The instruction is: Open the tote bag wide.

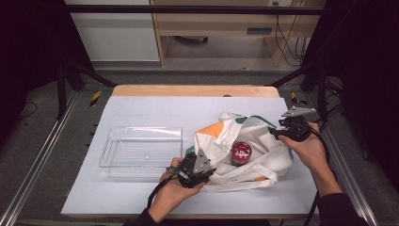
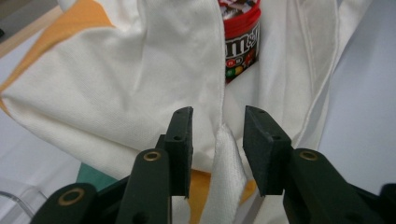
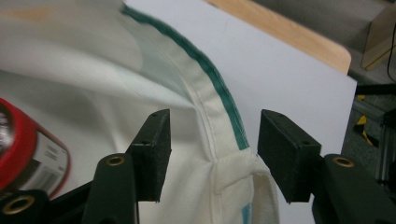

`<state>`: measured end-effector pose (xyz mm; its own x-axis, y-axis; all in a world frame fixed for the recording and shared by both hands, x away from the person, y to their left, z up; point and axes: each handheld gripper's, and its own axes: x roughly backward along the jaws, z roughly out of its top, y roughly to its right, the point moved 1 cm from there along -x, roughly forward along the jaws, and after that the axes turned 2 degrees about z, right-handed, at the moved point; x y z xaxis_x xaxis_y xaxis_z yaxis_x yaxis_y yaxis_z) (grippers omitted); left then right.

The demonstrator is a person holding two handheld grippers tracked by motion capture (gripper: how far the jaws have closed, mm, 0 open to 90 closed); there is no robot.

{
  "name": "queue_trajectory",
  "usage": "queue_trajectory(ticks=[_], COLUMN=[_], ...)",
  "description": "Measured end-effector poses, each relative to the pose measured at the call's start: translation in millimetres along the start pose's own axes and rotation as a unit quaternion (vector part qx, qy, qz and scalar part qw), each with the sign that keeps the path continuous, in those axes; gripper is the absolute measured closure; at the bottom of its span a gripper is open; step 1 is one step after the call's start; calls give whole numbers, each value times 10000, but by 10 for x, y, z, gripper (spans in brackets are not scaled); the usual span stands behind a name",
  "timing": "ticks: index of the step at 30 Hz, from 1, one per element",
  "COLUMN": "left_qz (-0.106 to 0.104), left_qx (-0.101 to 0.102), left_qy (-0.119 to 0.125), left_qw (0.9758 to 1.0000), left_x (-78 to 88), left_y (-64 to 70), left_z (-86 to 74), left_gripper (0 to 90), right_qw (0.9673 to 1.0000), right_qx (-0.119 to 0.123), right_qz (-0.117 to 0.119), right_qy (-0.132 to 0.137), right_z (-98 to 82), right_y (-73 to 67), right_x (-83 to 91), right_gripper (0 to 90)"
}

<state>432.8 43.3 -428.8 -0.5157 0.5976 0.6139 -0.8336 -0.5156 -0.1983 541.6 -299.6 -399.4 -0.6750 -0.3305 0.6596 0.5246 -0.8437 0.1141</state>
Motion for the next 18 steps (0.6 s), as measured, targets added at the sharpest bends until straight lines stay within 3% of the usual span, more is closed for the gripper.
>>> queue_trajectory(ticks=[9, 14, 18], left_qz=[143, 236, 220], left_qx=[-15, 31, -78], left_qy=[290, 386, 337], left_qw=[9995, 9990, 9992], left_x=[95, 37, -71], left_y=[-70, -152, -172], left_z=[288, 483, 650], left_gripper=[482, 394, 339], right_qw=[9994, 9987, 9989], right_qx=[-12, -25, -37], right_qz=[-106, -222, -249], right_qy=[344, 452, 398], right_z=[54, 105, 141], right_y=[-114, -153, -204], right_x=[377, 559, 630], right_gripper=[403, 389, 369])
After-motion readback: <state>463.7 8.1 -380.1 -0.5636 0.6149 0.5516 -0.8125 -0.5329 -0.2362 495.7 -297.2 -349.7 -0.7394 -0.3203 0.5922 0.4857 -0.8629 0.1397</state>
